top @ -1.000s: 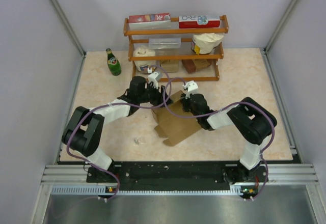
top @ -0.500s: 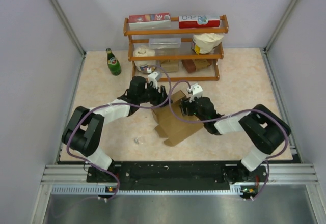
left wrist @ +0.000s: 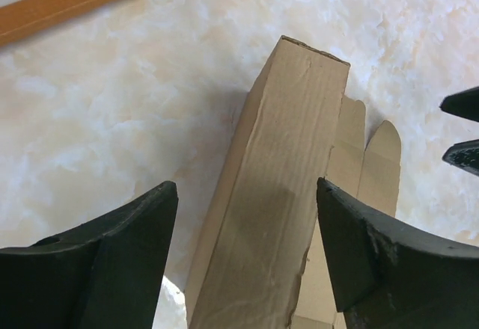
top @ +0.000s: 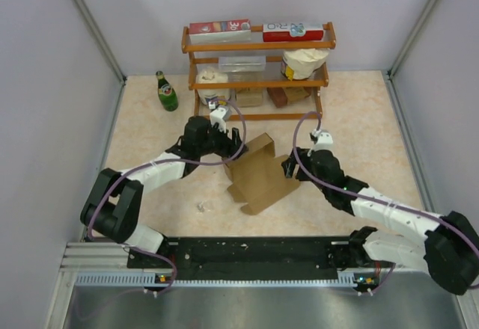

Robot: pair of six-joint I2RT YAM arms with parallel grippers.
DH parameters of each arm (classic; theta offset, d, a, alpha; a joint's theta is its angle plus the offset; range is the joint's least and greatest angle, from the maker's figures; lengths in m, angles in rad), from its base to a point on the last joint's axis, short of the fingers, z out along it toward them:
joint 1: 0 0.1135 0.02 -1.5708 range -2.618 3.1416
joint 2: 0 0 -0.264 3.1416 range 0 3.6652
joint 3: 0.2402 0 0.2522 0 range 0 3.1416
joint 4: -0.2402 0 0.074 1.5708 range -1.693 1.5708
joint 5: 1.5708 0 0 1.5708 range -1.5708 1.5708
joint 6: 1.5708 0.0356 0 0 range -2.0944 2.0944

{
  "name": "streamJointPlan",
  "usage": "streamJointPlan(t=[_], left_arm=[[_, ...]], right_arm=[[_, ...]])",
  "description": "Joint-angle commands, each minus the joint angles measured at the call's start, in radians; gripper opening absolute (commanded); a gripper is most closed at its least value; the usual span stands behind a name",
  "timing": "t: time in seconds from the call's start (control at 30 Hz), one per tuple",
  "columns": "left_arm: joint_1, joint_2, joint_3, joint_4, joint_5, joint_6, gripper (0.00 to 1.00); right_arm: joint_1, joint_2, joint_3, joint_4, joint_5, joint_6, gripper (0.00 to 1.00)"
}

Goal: Fold the paper box

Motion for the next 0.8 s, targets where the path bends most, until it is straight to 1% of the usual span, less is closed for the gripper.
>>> streamJointPlan(t=[0.0,0.03,0.1,0.17,0.2,0.27,0.4,0.6,0.77], left_arm=[[-0.014,-0.121,-0.040,0.045,-0.045,0.060,0.83],[-0.035,-0.160,-0.047,0.045,-0.068,0.088,0.88],[-0.100,-0.194,-0.053,0.030,-0.159,0.169,0.93],[-0.158,-0.200,-0.020,-0.036,-0.230,0.235,0.95],[-0.181,-0.200,0.005,-0.074,-0.258,0.237,0.96],[-0.233,-0.215,0.020,-0.122,-0.325,0.296,0.99],[-0.339,-0.223,0.040,-0.189,-0.522,0.382,0.99],[-0.439,-0.137,0.109,-0.241,-0.753,0.490,0.98],[-0.511,-0.021,0.181,-0.258,-0.879,0.566,0.97]], right_arm=[[0.013,-0.143,0.005,-0.303,0.055,0.233,0.72],[0.011,-0.178,-0.009,-0.321,0.042,0.249,0.72],[0.011,-0.249,-0.032,-0.355,0.026,0.282,0.72],[0.011,-0.303,-0.048,-0.389,0.011,0.298,0.72],[0.013,-0.332,-0.055,-0.401,0.009,0.308,0.72],[0.011,-0.383,-0.071,-0.422,-0.005,0.322,0.72],[0.011,-0.441,-0.094,-0.429,-0.031,0.331,0.72],[0.011,-0.512,-0.124,-0.433,-0.072,0.325,0.72],[0.011,-0.608,-0.163,-0.449,-0.081,0.322,0.72]])
